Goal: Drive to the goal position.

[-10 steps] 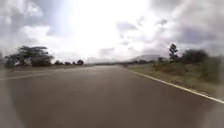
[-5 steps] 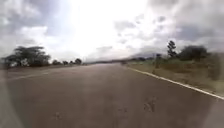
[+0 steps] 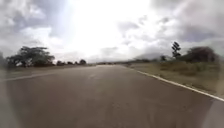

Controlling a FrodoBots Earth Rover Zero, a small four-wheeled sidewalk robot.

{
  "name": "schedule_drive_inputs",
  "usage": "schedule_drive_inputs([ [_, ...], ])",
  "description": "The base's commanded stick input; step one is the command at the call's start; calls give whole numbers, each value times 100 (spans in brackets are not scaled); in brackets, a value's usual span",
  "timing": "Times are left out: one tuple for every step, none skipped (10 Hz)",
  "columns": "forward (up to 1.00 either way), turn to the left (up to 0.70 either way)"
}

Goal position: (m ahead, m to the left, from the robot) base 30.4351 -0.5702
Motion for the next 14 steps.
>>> schedule_drive_inputs([
  [100, 0],
  [100, 0],
  [100, 0],
  [100, 0],
  [100, 0],
  [100, 0],
  [100, 0],
  [100, 0],
  [100, 0],
  [100, 0],
  [100, -29],
  [100, -33],
  [100, -36],
  [100, -40],
])
